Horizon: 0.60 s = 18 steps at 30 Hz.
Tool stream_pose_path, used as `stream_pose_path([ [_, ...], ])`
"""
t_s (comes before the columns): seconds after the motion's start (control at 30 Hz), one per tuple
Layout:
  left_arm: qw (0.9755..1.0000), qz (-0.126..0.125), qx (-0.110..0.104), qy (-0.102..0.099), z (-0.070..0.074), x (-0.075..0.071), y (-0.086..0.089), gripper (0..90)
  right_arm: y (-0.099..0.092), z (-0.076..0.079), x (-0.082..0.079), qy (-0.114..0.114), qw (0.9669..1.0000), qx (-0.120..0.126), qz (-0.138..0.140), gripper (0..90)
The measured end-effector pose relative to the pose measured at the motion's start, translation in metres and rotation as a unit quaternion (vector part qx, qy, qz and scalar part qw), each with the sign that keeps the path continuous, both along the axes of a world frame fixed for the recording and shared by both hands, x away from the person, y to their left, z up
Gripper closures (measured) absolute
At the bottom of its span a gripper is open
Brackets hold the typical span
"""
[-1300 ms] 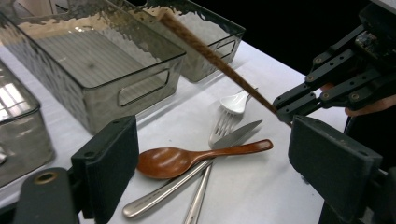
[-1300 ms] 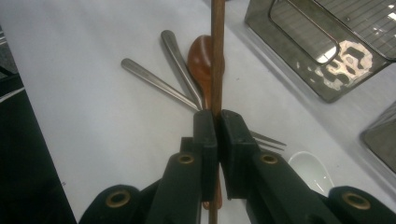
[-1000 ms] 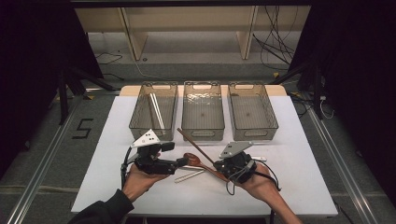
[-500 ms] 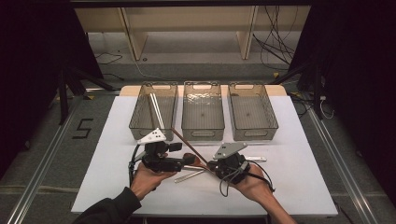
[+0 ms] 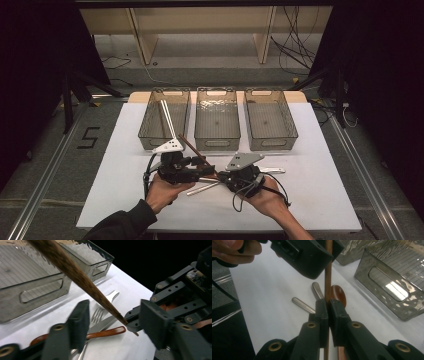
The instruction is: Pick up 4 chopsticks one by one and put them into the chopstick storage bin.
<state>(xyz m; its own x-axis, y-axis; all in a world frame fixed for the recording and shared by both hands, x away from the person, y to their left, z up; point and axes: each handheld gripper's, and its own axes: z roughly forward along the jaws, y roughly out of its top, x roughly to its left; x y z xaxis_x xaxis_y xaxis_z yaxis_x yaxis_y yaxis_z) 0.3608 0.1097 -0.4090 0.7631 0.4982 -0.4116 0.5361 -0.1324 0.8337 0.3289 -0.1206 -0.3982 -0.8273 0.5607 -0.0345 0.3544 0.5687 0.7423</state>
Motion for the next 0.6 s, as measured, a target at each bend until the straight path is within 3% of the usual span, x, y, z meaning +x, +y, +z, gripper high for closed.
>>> stream_pose_path([
  [0.6, 0.9997, -0.022, 0.001, 0.008, -0.0009, 0.0011, -0.0016, 68.9, 0.0023, 0.0017, -0.0016, -0.004, 0.9999, 0.013, 0.006, 86.1],
])
